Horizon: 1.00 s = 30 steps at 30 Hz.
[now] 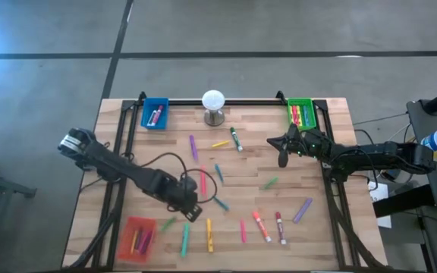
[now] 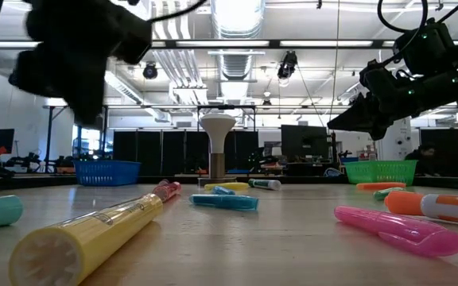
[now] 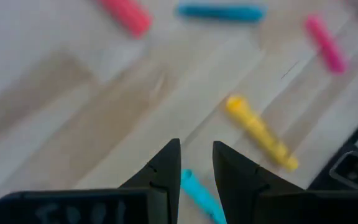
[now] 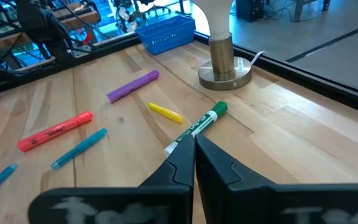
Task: Pick & Place Markers
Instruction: Put the left green pen into the orange bin
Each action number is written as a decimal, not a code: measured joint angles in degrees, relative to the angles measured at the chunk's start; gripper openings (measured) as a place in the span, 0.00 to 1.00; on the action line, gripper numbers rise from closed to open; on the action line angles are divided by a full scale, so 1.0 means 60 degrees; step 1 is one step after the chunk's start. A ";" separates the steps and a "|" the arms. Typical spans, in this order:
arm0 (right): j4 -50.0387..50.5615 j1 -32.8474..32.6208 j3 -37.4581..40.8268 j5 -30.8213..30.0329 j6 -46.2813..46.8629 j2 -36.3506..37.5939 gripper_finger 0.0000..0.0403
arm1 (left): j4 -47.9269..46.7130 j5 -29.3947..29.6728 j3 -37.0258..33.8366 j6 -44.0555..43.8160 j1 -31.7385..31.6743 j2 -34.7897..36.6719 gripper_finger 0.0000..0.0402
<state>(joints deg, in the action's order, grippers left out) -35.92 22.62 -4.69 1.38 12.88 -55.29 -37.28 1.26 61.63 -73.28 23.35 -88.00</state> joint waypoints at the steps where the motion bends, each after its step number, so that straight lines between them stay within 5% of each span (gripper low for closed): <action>1: 0.0000 -0.0001 0.0000 0.0001 -0.0002 0.0000 0.02 | -0.0092 -0.0188 0.0000 -0.0154 0.0055 -0.0153 0.22; 7: 0.0000 -0.0001 0.0000 0.0005 -0.0004 0.0000 0.02 | -0.0569 -0.1192 0.0067 -0.0490 0.0256 -0.1040 0.22; 16: 0.0004 -0.0001 0.0004 0.0005 -0.0004 0.0000 0.02 | -0.2055 -0.1247 0.0678 -0.0502 0.0524 -0.1663 0.22; 30: 0.0007 -0.0001 0.0018 0.0008 -0.0004 0.0000 0.02 | -0.2082 -0.1610 0.0641 -0.0699 0.0691 -0.2508 0.22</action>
<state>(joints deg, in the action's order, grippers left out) -35.88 22.61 -4.58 1.43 12.86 -55.29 -49.78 -8.40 65.47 -77.48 27.50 -103.05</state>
